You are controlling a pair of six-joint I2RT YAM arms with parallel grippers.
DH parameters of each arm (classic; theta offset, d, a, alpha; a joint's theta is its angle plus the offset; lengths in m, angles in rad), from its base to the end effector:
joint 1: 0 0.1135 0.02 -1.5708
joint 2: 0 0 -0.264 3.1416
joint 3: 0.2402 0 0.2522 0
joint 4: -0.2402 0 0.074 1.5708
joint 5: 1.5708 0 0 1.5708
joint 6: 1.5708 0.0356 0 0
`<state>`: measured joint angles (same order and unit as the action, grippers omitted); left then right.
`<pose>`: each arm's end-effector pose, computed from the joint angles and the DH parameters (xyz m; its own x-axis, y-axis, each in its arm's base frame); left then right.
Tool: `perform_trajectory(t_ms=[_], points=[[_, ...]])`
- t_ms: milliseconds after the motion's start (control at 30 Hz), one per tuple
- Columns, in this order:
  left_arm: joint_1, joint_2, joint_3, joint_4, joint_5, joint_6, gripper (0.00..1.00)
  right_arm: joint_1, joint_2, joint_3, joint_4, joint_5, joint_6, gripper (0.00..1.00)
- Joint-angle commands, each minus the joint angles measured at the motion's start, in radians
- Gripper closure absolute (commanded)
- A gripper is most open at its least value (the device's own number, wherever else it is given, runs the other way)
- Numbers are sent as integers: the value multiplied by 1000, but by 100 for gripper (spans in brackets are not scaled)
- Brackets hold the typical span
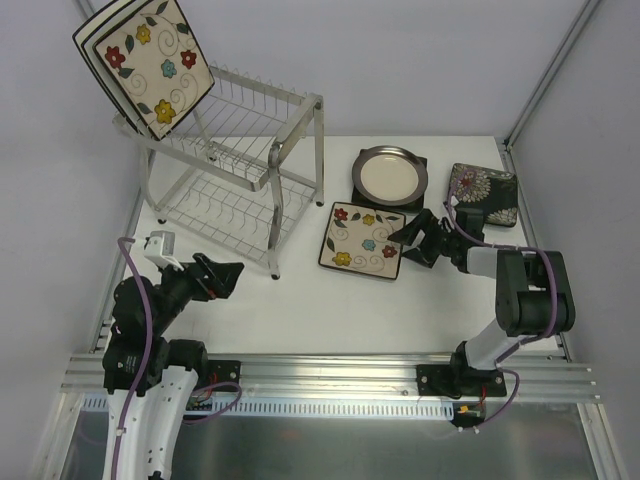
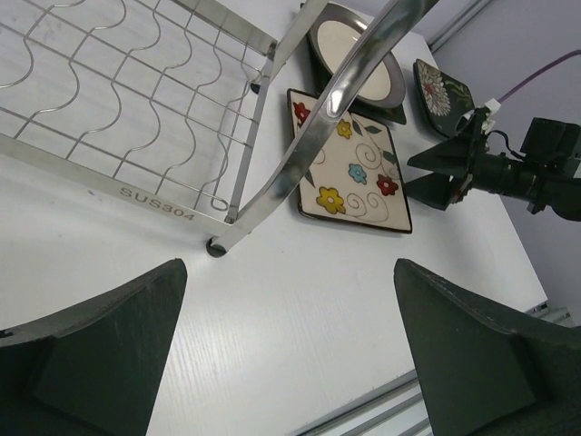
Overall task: Load the plates into the dish rack
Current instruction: Grab a plate with the right arm
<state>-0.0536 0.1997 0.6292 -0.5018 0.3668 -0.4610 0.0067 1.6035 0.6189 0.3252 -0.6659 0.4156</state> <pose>0.0651 -0.0163 0.3147 -0.2457 -0.4027 -0.8817 0.3326 0.8194 -0.4669 0.2946 0.0240 0.1440 -0.7597 0.3124 -0.5703 -0.2042 0.7181 0.6654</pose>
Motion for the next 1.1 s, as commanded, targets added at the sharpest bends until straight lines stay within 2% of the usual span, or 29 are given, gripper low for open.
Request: perform_trajectory(t_ms=[0, 233, 433, 567, 667, 833, 867, 933, 967, 1067], points=[[-9, -2, 4, -11, 29, 2, 1, -4, 81, 2, 90, -29, 46, 9], [-8, 23, 7, -12, 24, 12, 1, 15, 162, 5, 103, -58, 52, 13], [-9, 26, 6, -12, 21, 16, 1, 79, 231, 19, 112, -49, 58, 15], [-9, 30, 7, -14, 34, 12, 1, 87, 279, 10, 190, -58, 115, 25], [-9, 32, 12, -15, 41, 10, 1, 87, 282, 13, 210, -55, 126, 45], [-9, 32, 12, -15, 57, 1, 1, 85, 280, 18, 210, -54, 123, 69], [-9, 33, 13, -15, 60, -1, 1, 87, 277, 15, 215, -55, 124, 77], [-9, 33, 15, -15, 69, -4, 1, 87, 260, 5, 233, -63, 130, 84], [-9, 33, 15, -15, 73, -5, 1, 87, 253, -1, 238, -63, 130, 92], [-9, 33, 18, -17, 87, -8, 1, 85, 213, -8, 223, -66, 127, 99]])
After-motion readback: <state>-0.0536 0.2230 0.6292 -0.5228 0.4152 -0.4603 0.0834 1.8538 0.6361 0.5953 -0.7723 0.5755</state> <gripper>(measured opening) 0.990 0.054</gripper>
